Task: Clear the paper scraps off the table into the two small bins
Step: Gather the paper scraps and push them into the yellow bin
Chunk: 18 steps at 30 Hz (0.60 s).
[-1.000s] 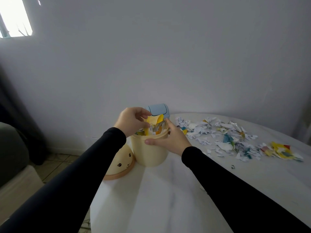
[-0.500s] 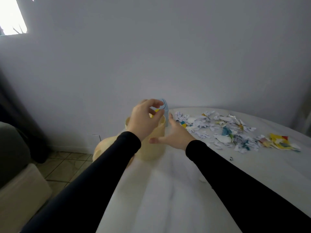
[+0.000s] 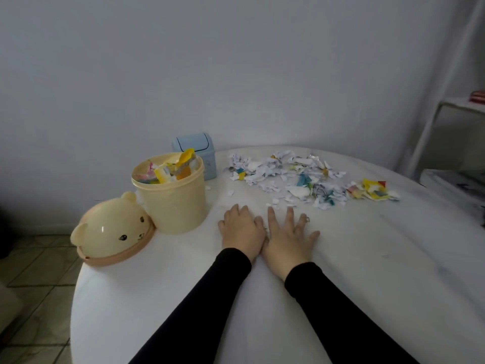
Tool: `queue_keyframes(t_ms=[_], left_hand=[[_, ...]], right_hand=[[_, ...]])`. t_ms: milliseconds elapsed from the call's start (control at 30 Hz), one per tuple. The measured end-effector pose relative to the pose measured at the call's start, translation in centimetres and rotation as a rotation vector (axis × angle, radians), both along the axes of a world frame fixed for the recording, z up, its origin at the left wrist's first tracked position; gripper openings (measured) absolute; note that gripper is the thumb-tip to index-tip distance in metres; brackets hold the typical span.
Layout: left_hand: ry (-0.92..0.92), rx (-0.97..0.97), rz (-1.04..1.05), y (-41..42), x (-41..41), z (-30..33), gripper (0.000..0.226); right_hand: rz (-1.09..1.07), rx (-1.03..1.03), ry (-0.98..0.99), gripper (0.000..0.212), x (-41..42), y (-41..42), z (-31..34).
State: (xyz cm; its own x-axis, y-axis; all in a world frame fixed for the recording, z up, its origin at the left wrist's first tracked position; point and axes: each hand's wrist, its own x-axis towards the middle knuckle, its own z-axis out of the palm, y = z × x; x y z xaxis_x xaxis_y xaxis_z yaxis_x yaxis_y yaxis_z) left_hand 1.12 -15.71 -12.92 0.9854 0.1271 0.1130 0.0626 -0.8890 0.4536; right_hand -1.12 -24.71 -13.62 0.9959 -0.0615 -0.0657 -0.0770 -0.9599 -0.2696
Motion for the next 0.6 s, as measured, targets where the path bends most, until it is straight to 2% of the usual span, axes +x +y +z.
queue_keyframes(t_ms=[133, 300, 400, 600], left_hand=[[-0.022, 0.015, 0.039, 0.7, 2.9, -0.5, 0.044], [-0.045, -0.016, 0.072, 1.5, 7.6, -0.7, 0.052], [-0.078, 0.012, 0.163, 2.0, 10.3, -0.7, 0.059], [-0.056, -0.059, 0.377, 3.0, 13.9, -0.5, 0.066]], right_hand=[[-0.016, -0.025, 0.017, 0.052, 2.8, 0.4, -0.1], [-0.088, -0.010, -0.042, 0.052, 6.0, 1.2, -0.2], [-0.085, -0.008, -0.078, 0.054, 7.3, 1.8, 0.1], [-0.067, 0.063, -0.076, 0.057, 9.2, 2.5, 0.2]])
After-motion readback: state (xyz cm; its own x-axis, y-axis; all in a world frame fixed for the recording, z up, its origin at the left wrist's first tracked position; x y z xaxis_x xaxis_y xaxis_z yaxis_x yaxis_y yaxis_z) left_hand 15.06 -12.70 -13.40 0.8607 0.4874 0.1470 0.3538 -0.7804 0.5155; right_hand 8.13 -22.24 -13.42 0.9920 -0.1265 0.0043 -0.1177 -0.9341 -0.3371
